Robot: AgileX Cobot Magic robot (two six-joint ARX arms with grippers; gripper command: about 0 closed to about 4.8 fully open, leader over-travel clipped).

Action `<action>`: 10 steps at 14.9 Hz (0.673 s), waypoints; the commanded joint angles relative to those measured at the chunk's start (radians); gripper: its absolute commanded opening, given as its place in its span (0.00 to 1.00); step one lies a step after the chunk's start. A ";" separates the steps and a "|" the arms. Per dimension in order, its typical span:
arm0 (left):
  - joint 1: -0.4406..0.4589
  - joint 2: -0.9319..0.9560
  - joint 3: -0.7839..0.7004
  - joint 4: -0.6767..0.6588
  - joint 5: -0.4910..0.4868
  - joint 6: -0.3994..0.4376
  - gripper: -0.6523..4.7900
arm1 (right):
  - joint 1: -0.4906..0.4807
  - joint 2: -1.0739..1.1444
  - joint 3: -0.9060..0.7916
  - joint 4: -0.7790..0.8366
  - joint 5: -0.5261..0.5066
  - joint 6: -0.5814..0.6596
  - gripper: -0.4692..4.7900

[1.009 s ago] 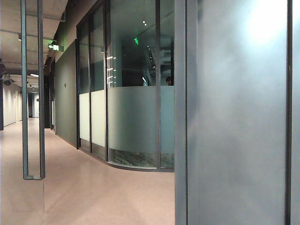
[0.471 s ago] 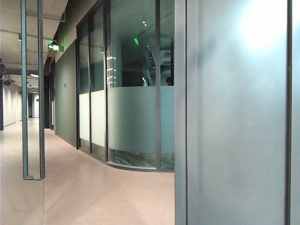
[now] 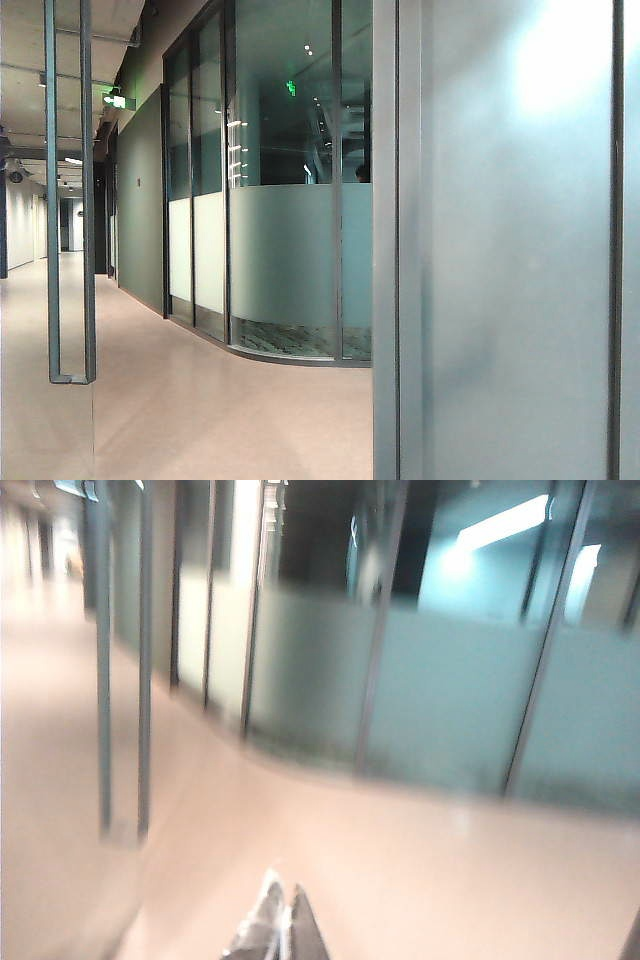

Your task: Raise the arm to find the leftmost switch on the wall and turn on the lights.

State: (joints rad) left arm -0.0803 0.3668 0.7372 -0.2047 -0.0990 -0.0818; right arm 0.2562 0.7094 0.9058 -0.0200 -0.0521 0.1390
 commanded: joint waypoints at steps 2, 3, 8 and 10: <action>0.001 -0.106 -0.100 -0.007 -0.002 0.002 0.11 | 0.001 -0.143 -0.209 0.024 0.059 -0.005 0.09; 0.001 -0.116 -0.103 -0.013 -0.002 -0.001 0.11 | 0.001 -0.159 -0.234 0.024 0.058 -0.005 0.09; 0.001 -0.122 -0.103 -0.023 -0.002 0.000 0.11 | 0.001 -0.187 -0.248 0.016 0.057 -0.005 0.09; 0.001 -0.122 -0.103 -0.024 -0.002 0.000 0.11 | 0.001 -0.187 -0.248 0.016 0.057 -0.005 0.09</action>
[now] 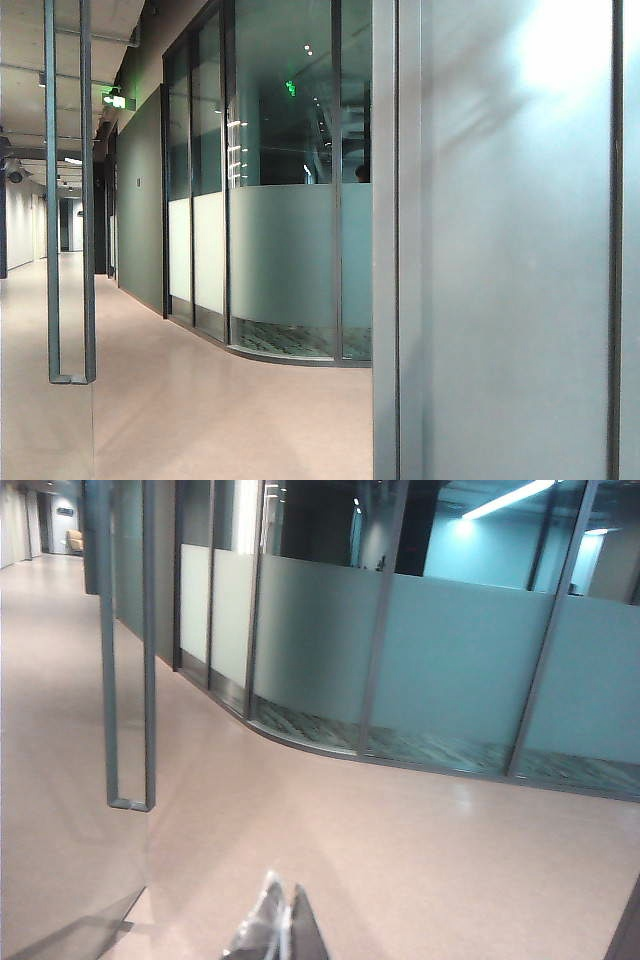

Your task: Raise the arm to find the leftmost switch on the wall and turn on the lights.

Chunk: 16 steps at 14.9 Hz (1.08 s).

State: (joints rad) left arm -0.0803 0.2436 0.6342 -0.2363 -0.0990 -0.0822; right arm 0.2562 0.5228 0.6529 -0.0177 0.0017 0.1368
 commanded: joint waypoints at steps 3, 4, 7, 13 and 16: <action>0.001 0.001 0.000 0.008 -0.002 0.000 0.11 | 0.001 0.000 0.005 0.014 0.003 -0.003 0.09; 0.001 0.001 0.000 0.008 -0.002 0.000 0.11 | 0.001 0.000 0.005 0.014 0.003 -0.003 0.09; 0.001 0.001 0.000 0.008 -0.002 0.000 0.11 | 0.001 0.000 0.005 0.014 0.003 -0.003 0.09; 0.002 -0.115 -0.219 -0.003 0.000 0.063 0.11 | 0.001 0.000 0.005 0.014 0.003 -0.003 0.09; 0.001 -0.176 -0.408 0.111 0.058 -0.004 0.11 | 0.001 0.000 0.005 0.014 0.003 -0.003 0.09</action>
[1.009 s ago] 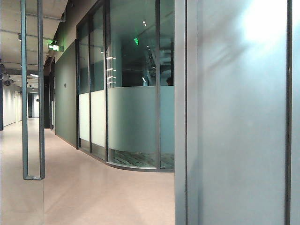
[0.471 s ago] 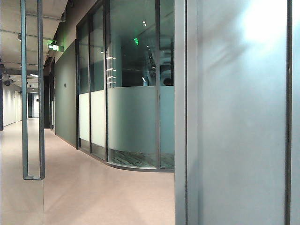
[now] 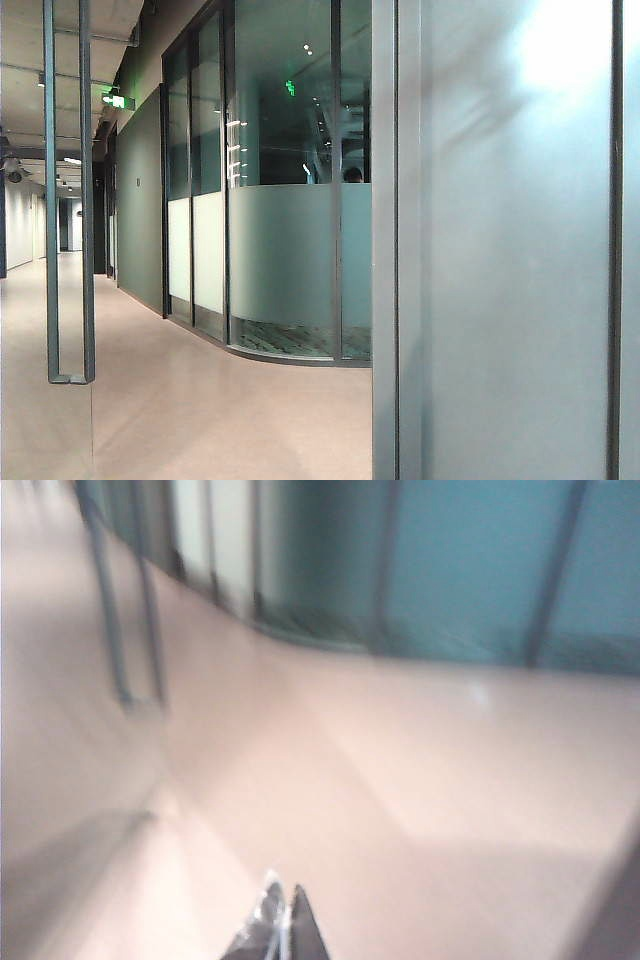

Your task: Raise the arm to find the leftmost switch on the wall and turn on the lights.

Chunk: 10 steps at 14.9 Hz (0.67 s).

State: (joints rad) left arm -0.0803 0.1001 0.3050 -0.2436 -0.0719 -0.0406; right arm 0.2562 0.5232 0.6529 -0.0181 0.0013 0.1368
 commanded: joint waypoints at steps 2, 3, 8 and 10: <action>0.000 -0.076 -0.211 0.219 0.034 -0.092 0.11 | 0.001 -0.001 0.005 0.014 0.003 -0.003 0.09; 0.000 -0.097 -0.240 0.219 0.035 -0.099 0.11 | 0.001 -0.001 0.005 0.014 0.003 -0.003 0.09; 0.002 -0.096 -0.296 0.237 0.034 -0.081 0.11 | 0.001 -0.001 0.005 0.011 0.002 -0.003 0.09; 0.004 -0.096 -0.296 0.234 0.030 -0.066 0.11 | 0.001 -0.001 0.005 0.011 0.002 -0.003 0.09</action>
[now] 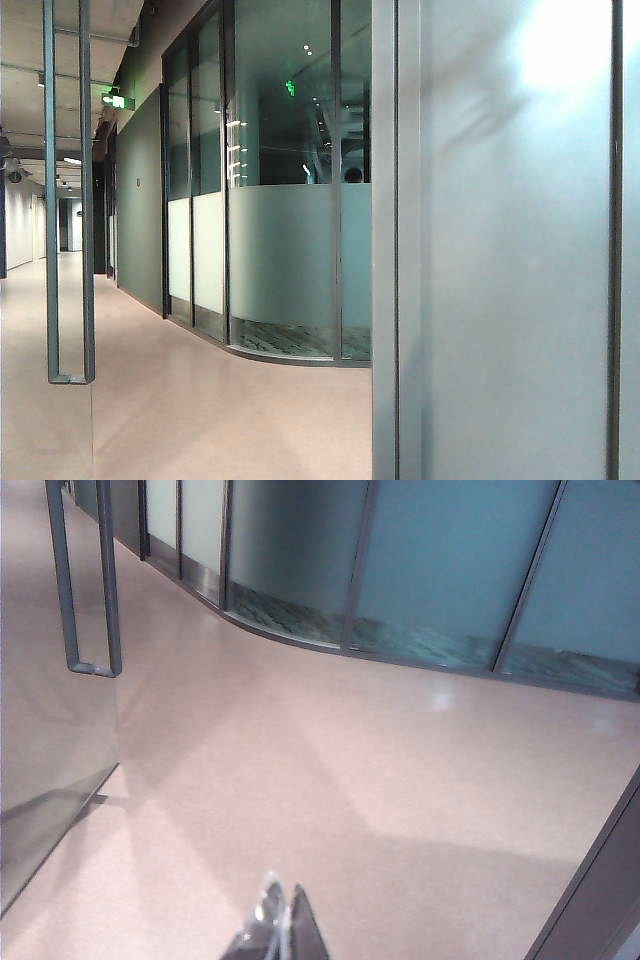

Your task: Raise the arm to find the leftmost switch on the wall and turn on the lights.

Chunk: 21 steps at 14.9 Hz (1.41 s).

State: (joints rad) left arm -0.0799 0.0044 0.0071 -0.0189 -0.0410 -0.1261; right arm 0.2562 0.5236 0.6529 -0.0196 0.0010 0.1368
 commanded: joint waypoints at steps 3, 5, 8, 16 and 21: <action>0.003 0.000 0.002 0.006 0.000 0.020 0.11 | 0.001 -0.001 0.005 0.013 0.003 -0.003 0.09; 0.003 0.000 0.002 0.005 0.000 0.014 0.11 | 0.001 -0.001 0.005 0.013 0.003 -0.003 0.09; 0.003 0.000 0.002 0.006 0.000 0.014 0.11 | 0.001 -0.001 0.005 0.013 0.003 -0.003 0.09; 0.003 0.000 0.002 0.006 0.030 0.052 0.11 | 0.001 -0.001 0.005 0.013 0.003 -0.003 0.09; 0.001 0.000 0.002 0.006 0.030 0.047 0.11 | 0.001 -0.001 0.005 0.013 0.003 -0.003 0.09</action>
State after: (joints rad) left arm -0.0772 0.0044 0.0071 -0.0196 -0.0147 -0.0792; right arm 0.2562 0.5236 0.6529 -0.0200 0.0010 0.1368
